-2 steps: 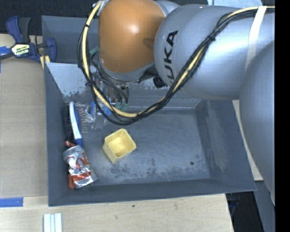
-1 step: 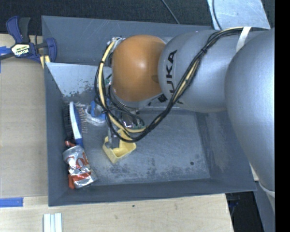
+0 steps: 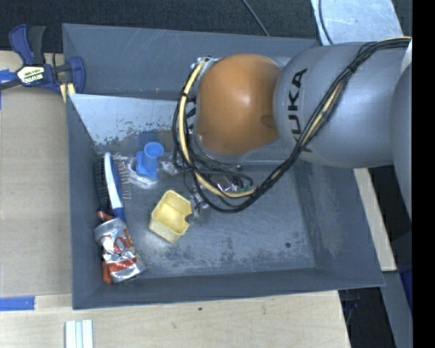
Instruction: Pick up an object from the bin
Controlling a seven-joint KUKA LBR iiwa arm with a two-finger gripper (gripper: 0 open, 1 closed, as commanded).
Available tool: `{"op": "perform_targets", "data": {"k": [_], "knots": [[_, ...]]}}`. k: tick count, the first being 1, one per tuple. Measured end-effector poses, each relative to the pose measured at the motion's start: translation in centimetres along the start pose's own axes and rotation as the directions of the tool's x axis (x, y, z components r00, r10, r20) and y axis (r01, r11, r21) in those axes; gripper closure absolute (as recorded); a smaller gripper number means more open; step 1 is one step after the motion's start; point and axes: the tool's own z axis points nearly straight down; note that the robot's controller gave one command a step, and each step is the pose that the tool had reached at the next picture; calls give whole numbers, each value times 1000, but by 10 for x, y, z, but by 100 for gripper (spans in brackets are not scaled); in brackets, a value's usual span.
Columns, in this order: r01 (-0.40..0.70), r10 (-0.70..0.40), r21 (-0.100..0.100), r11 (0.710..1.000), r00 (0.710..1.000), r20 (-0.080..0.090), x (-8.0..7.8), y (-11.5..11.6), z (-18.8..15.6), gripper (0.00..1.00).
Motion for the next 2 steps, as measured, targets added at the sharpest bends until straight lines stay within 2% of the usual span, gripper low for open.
{"op": "perform_targets", "data": {"k": [1,2], "knots": [[-62,62,-2,998,998,-6,4,-28,49,0],[215,-215,0,977,977,4,-5,-9,88,0]]}}
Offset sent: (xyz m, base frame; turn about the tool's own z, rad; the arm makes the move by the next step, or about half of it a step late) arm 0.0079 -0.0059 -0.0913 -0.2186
